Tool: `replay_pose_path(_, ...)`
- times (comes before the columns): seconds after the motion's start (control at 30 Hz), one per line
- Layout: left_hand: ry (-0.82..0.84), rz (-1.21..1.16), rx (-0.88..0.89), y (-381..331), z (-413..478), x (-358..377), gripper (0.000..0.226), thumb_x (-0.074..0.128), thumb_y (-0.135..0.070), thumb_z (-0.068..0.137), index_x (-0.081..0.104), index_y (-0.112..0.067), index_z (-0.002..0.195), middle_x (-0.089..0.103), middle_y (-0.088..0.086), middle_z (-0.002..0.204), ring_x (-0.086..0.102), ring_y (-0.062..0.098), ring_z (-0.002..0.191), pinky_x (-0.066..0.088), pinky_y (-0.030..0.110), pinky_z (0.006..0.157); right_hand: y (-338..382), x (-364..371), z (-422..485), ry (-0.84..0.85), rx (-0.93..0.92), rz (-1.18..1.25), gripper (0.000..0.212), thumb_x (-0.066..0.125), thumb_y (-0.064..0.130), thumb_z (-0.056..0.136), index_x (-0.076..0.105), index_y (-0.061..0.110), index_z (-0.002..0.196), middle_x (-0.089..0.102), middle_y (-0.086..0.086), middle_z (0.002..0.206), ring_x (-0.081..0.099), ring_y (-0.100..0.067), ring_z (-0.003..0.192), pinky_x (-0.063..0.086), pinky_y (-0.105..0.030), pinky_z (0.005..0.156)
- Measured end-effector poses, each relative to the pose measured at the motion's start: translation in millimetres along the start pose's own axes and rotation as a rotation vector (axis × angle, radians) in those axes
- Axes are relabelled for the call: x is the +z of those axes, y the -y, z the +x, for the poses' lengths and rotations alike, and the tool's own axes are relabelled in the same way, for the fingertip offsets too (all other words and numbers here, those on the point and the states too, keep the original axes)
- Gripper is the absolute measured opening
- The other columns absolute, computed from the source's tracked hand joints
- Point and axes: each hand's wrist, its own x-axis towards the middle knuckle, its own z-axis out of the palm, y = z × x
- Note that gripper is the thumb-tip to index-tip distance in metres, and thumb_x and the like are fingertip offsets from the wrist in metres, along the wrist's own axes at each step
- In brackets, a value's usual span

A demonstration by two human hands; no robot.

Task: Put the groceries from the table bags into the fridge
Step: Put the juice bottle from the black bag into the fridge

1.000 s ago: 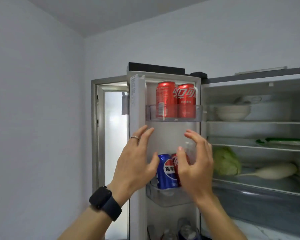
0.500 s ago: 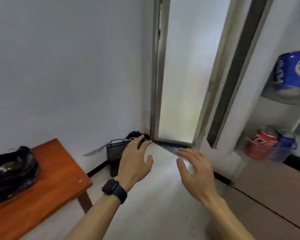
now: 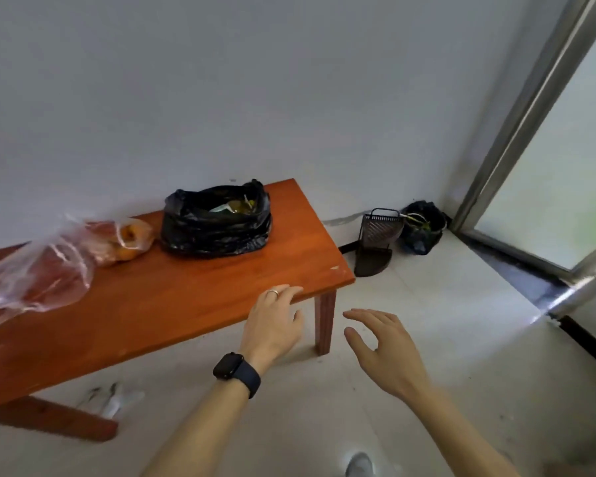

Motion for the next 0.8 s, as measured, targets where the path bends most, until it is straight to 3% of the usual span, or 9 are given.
replay_pose_path(0.27, -0.036, 0.010, -0.189, 112.1, 52.8, -41.3, 0.043, 0.054, -0.034, 0.099, 0.048, -0.035, 0.142, 0.039, -0.007, 0.153, 0.036, 0.014, 0.140, 0.042, 0.037, 0.110, 56.2, 74.8, 110.5, 0.198, -0.093, 0.064, 0.036, 0.053, 0.044, 0.096, 0.059, 0.037, 0.131, 0.066, 0.016, 0.111, 0.051, -0.009, 0.116, 0.044, -0.030, 0.098)
replay_pose_path(0.43, -0.062, 0.001, -0.217, 162.1, 119.9, -71.2, 0.043, 0.054, -0.032, 0.099, 0.049, -0.033, 0.142, 0.041, -0.006, 0.150, 0.037, 0.013, 0.138, 0.041, 0.035, 0.110, 79.6, 115.1, 196.4, 0.260, -0.128, 0.095, 0.037, 0.055, 0.040, 0.098, 0.058, 0.033, 0.134, 0.059, 0.013, 0.135, 0.047, -0.011, 0.127, 0.039, -0.027, 0.105)
replay_pose_path(0.6, -0.042, 0.007, -0.184, 194.6, 198.6, -101.6, 0.045, 0.052, -0.033, 0.101, 0.047, -0.032, 0.145, 0.039, -0.006, 0.152, 0.036, 0.015, 0.140, 0.044, 0.037, 0.107, 102.3, 140.4, 276.8, 0.303, -0.110, 0.104, 0.038, 0.054, 0.042, 0.098, 0.056, 0.035, 0.135, 0.057, 0.017, 0.134, 0.045, -0.006, 0.128, 0.033, -0.019, 0.100)
replay_pose_path(0.8, -0.074, 0.006, -0.135, 226.7, 281.2, -131.0, 0.045, 0.053, -0.032, 0.100, 0.047, -0.030, 0.145, 0.042, -0.005, 0.150, 0.036, 0.014, 0.140, 0.042, 0.036, 0.110, 125.7, 158.9, 362.0, 0.322, -0.066, 0.125, 0.039, 0.053, 0.041, 0.099, 0.053, 0.035, 0.138, 0.055, 0.021, 0.131, 0.044, -0.006, 0.130, 0.038, -0.025, 0.104)
